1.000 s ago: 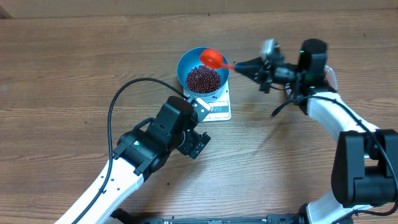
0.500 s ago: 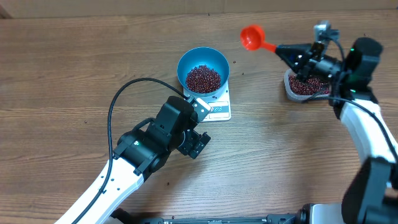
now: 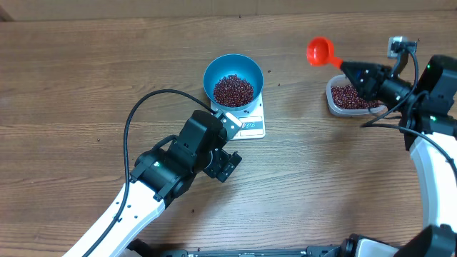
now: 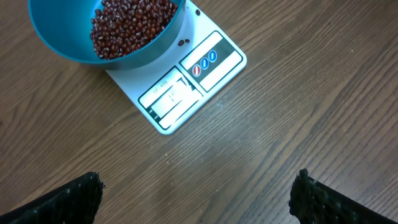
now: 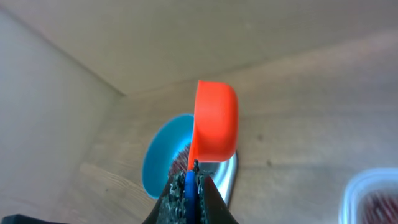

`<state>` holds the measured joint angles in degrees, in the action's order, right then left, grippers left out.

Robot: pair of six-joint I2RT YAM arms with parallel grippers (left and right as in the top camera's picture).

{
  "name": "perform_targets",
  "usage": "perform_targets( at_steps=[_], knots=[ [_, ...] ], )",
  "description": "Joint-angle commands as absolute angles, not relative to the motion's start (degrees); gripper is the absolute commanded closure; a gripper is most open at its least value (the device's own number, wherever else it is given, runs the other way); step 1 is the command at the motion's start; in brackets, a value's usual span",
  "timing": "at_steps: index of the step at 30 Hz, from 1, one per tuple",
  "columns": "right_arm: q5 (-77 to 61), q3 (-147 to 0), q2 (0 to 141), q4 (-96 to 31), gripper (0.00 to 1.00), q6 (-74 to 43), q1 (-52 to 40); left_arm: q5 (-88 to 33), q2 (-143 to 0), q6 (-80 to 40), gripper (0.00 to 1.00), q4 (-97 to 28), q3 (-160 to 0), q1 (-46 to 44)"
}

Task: Scoop item into bowl and weigh 150g on scale
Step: 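Lower the red cup into the tub and scoop beans again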

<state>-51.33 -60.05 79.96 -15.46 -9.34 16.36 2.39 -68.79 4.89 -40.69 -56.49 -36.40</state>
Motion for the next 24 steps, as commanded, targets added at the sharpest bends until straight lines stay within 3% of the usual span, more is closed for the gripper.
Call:
perform_targets(
  at_steps=[1, 7, 24],
  knots=[
    [-41.3, -63.9, 75.8, -21.5, 0.97, -4.4, 16.4, 2.8, -69.2, 5.6, 0.01, -40.4, -56.4, -36.3],
    [-21.0, -69.3, 74.2, -39.1, 0.97, 4.4, 16.0, 2.8, -69.2, 5.6, 0.01, -40.4, -56.4, -36.3],
    [8.8, -69.4, 75.0, -43.2, 0.96, 4.4, 5.2, 2.8, -69.2, 5.6, 0.01, -40.4, -56.4, -36.3]
  ],
)
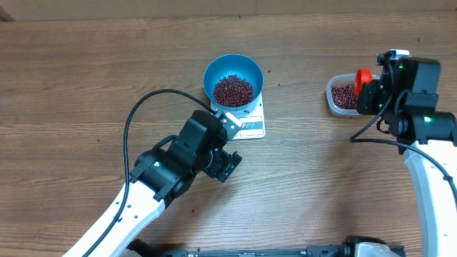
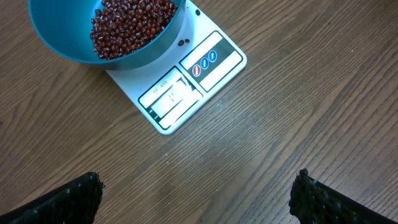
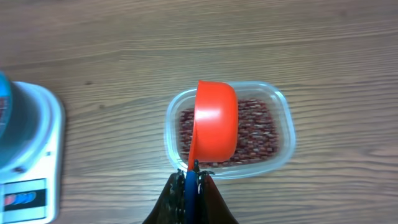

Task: Scoop item into bowl and weigh 150g on scale
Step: 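Lower the red cup into the tub and scoop beans again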

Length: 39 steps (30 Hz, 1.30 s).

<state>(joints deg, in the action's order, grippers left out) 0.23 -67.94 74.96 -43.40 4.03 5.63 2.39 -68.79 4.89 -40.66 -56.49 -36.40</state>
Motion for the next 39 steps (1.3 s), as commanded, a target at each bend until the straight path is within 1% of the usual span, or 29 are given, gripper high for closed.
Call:
perform_targets(
  at_steps=[1, 12, 23, 39],
  knots=[
    [9.3, -69.4, 75.3, -43.4, 0.96, 4.6, 5.2, 2.8, -69.2, 5.6, 0.01, -40.4, -56.4, -36.3],
    [10.0, -69.4, 82.3, -45.8, 0.96, 4.6, 5.2, 2.8, -69.2, 5.6, 0.01, -40.5, -56.4, -36.3],
    [10.9, -69.4, 88.1, -45.5, 0.97, 4.6, 5.2, 2.8, -69.2, 5.6, 0.01, -40.4, -56.4, -36.3],
    [15.6, -69.3, 91.7, -40.8, 0.96, 4.3, 5.2, 2.8, -69.2, 5.6, 0.01, -40.5, -56.4, -36.3]
  ],
)
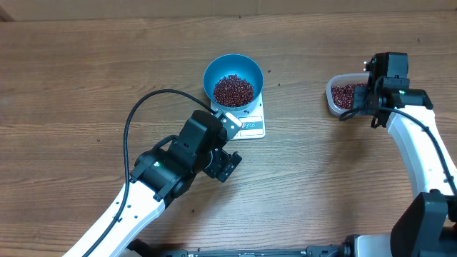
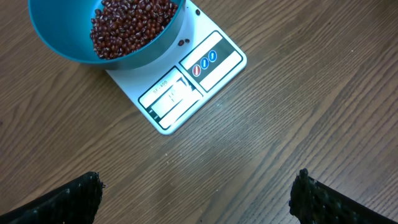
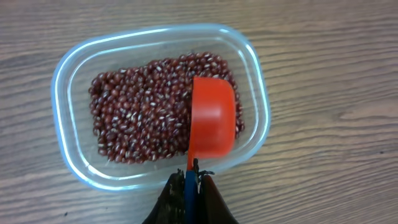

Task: Scoop item into bowl and weigh 150g on scale
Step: 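Lower the red cup into the tub and scoop beans again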

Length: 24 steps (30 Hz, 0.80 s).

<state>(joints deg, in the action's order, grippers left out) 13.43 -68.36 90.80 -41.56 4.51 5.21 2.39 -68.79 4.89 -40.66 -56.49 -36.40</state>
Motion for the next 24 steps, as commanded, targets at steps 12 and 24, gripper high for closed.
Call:
perform_targets(
  at_steps=[12, 24],
  knots=[
    [11.0, -69.3, 97.4, -39.0, 0.96, 4.3, 5.2, 2.8, -69.2, 5.6, 0.01, -40.5, -56.4, -36.3],
    [-1.8, -69.3, 97.4, -37.3, 0.96, 4.4, 5.3, 2.8, -69.2, 5.6, 0.01, -40.5, -56.4, -36.3]
  ],
)
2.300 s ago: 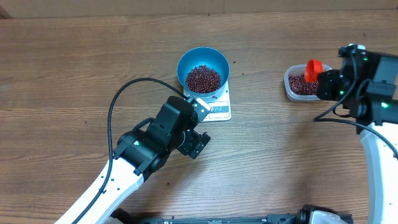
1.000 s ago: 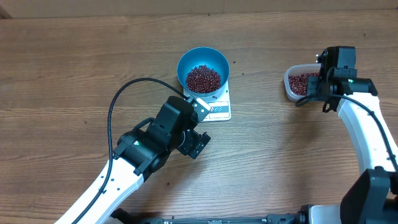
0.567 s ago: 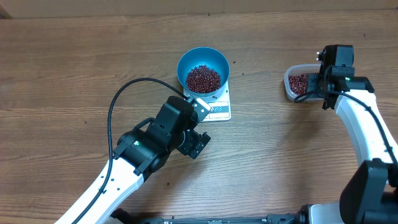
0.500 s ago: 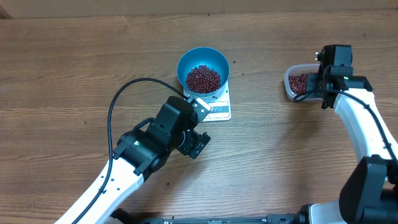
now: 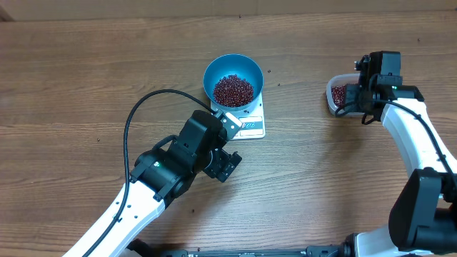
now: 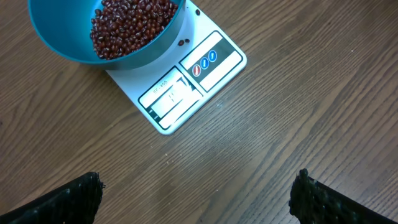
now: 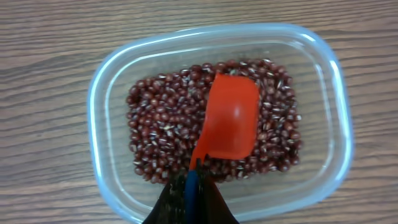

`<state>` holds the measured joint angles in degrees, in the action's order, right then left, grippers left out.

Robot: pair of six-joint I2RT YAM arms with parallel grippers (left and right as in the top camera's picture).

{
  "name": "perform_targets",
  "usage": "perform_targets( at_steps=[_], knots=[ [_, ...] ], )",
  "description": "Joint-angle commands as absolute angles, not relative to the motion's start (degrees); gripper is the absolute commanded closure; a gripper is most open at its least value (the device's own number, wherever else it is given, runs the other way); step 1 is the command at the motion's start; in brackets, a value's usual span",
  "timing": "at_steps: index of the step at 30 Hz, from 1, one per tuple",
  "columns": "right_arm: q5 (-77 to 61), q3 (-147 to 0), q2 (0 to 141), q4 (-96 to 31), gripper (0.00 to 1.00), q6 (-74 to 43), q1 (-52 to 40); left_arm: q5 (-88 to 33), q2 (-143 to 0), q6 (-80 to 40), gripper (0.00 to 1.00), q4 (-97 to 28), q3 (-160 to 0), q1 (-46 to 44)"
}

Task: Scoop item into bowl and weigh 150g on scale
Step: 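Lower the red cup into the tub and scoop beans again, then drag the red cup through the tub beans to fill it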

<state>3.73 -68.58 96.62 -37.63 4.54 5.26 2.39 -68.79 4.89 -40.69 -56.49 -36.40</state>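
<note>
A blue bowl (image 5: 233,80) holding red beans stands on a white scale (image 5: 249,123); both also show in the left wrist view, the bowl (image 6: 112,31) above the scale (image 6: 186,84). My left gripper (image 6: 196,190) hangs open over bare wood below the scale. A clear tub (image 7: 217,118) of red beans sits at the right. My right gripper (image 7: 189,186) is shut on the blue handle of an orange scoop (image 7: 231,124), whose cup lies down among the tub's beans. In the overhead view the right arm covers most of the tub (image 5: 338,94).
A few stray beans lie on the scale (image 6: 183,42) beside the bowl. A black cable (image 5: 143,107) loops over the table left of the left arm. Wooden tabletop (image 5: 86,64) all around.
The orange scoop has tilted and turned in the tub, its cup now lying more in the middle of the beans. The tub sits further right in the right wrist view. The left arm is unchanged.
My right gripper held the empty scoop in the air between bowl and tub. Then it hung over the tub, then its cup was down in the beans at the tub's right side, and now it rests mid-tub. The left arm, bowl and scale stayed put.
</note>
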Motion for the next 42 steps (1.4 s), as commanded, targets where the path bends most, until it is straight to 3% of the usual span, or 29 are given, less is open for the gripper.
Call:
perform_targets(
  at_steps=[1, 17, 42],
  knots=[
    [-2.7, -69.3, 97.4, -37.2, 0.96, 4.4, 5.4, 2.8, -69.2, 5.6, 0.01, -40.5, -56.4, -36.3],
    [-21.7, -69.3, 97.4, -36.5, 0.96, 4.4, 13.5, 2.8, -69.2, 5.6, 0.01, -40.5, -56.4, -36.4],
    [-22.5, -68.6, 98.7, -37.3, 0.96, 4.1, 20.0, 2.8, -69.2, 5.6, 0.01, -40.5, -56.4, -36.4]
  ],
)
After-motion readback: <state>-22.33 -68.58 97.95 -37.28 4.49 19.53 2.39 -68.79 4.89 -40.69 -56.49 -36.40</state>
